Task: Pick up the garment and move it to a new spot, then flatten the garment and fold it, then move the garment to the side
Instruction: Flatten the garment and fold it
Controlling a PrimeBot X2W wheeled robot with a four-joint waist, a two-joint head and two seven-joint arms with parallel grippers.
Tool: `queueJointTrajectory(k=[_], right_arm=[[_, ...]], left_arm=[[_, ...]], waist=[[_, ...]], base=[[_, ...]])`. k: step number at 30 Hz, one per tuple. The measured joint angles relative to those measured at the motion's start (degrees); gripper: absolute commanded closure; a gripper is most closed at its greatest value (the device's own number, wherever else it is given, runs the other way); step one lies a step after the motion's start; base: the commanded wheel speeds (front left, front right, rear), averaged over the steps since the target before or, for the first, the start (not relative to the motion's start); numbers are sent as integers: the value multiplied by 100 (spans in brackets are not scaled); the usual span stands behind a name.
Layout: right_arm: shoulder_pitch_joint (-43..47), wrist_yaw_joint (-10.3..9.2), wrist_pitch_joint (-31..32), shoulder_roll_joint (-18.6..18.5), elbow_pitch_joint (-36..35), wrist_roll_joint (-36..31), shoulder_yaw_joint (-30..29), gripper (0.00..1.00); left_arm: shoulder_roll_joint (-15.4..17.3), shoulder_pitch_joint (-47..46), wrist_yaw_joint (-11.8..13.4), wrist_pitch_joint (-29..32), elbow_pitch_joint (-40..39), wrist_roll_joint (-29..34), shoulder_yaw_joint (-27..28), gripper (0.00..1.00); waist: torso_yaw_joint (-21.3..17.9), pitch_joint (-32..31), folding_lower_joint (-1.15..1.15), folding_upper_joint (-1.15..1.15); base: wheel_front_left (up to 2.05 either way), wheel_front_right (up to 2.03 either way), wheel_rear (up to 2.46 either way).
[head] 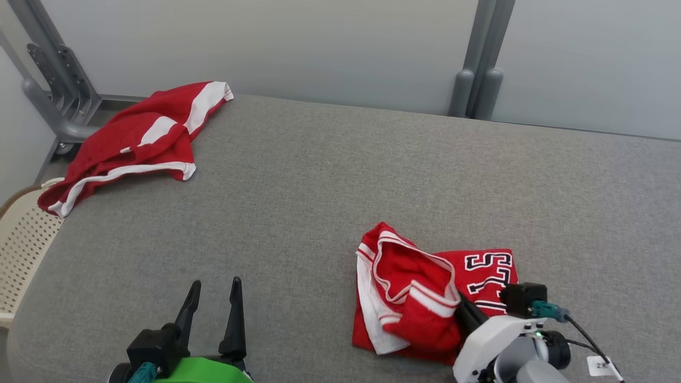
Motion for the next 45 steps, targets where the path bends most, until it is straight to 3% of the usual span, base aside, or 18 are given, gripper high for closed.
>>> queueJointTrajectory(k=[15, 22, 29, 30, 32, 33, 34, 35, 45], right_arm=[[-738, 0, -226, 14, 706, 813, 2250, 100], [-1070, 0, -631, 8, 846, 840, 2076, 100], [-1205, 0, -822, 1, 644, 532, 1448, 100], [-1205, 0, -825, -4, 591, 470, 1332, 97], [-1198, 0, -838, -51, 475, 332, 1085, 58], [-1178, 0, -838, -86, 403, 272, 964, 21], [-1142, 0, -827, -124, 332, 215, 835, 4], [-1089, 0, -811, -154, 255, 159, 703, 0], [-320, 0, -305, -272, -771, -438, -509, 0]], left_arm=[[18, -13, 32, -7, -12, -45, 9, 0], [20, -3, 56, -30, -18, -68, 34, 0], [37, 6, 71, -37, -45, -67, -5, 0], [42, 7, 71, -36, -51, -67, -10, 0], [52, 9, 76, -34, -64, -67, -21, 0], [57, 9, 76, -27, -73, -67, -29, 0], [62, 11, 77, -19, -78, -67, -35, 0], [64, 13, 77, -3, -82, -67, -43, 0], [90, 96, 125, 22, -152, -70, -82, 0]], waist=[[264, 71, 0, 0], [168, 44, 0, 0], [-64, -41, 0, 0], [-104, -56, 0, 0], [-192, -89, 0, 0], [-237, -105, 0, 0], [-283, -122, 0, 0], [-332, -139, 0, 0], [-835, -289, 0, 0]], base=[[0, 0, 0], [0, 0, 0], [0, 0, 0], [0, 0, 0], [0, 0, 0], [0, 0, 0], [0, 0, 0], [0, 0, 0], [0, 0, 0]])
